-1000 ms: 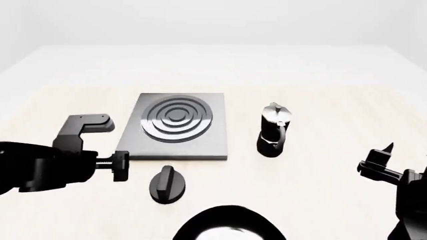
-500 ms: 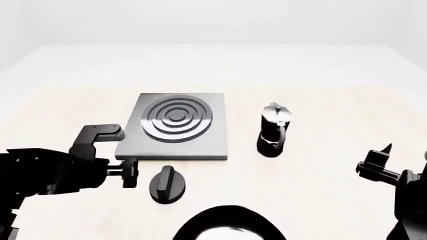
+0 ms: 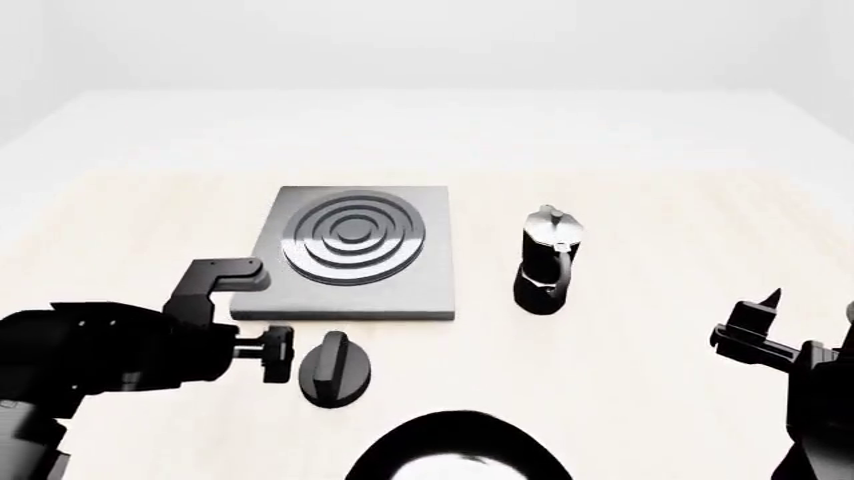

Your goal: Turn on the stove and put the frying pan on it.

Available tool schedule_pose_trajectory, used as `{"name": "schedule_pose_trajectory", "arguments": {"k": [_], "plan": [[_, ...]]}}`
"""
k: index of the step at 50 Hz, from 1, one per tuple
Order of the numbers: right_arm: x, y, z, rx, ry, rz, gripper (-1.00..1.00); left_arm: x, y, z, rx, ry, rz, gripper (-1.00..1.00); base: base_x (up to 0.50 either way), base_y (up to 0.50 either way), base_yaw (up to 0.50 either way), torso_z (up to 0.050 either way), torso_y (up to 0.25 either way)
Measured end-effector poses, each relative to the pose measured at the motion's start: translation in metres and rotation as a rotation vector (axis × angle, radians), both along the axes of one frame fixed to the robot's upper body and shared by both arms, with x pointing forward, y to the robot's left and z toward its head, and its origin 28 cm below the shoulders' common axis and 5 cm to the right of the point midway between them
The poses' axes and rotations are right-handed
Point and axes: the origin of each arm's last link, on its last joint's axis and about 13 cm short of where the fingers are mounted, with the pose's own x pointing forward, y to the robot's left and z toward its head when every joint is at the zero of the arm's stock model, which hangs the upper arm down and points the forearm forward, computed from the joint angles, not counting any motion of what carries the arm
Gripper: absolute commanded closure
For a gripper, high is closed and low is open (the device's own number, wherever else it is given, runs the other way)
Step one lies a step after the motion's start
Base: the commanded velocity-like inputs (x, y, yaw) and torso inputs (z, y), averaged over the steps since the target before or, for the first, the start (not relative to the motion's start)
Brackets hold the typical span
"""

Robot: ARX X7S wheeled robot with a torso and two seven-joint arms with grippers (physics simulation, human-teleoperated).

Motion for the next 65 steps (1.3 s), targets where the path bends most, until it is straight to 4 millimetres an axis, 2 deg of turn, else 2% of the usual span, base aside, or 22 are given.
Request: {"name": "schedule_pose_trajectory", "arguments": {"k": [17, 42, 65], "plan": [[0.001, 0.001, 0.001, 0.000, -0.001, 0.003, -1.00, 0.003, -0.006, -0.010, 0.003, 0.036, -0.027, -1.00, 0.00, 0.00, 0.00, 0.000, 0.000], [0.000, 0.000, 0.000, 0.004, 0.002, 0.002, -1.00, 0.007, -0.007, -0.009, 0.009, 0.053, -0.037, -1.00, 0.00, 0.00, 0.00, 0.000, 0.000], [0.001, 0.000, -0.001, 0.007, 0.004, 0.005, -1.00, -0.001, -0.011, -0.005, 0.047, 0.063, -0.108, -1.00, 0.00, 0.00, 0.00, 0.000, 0.000]]}}
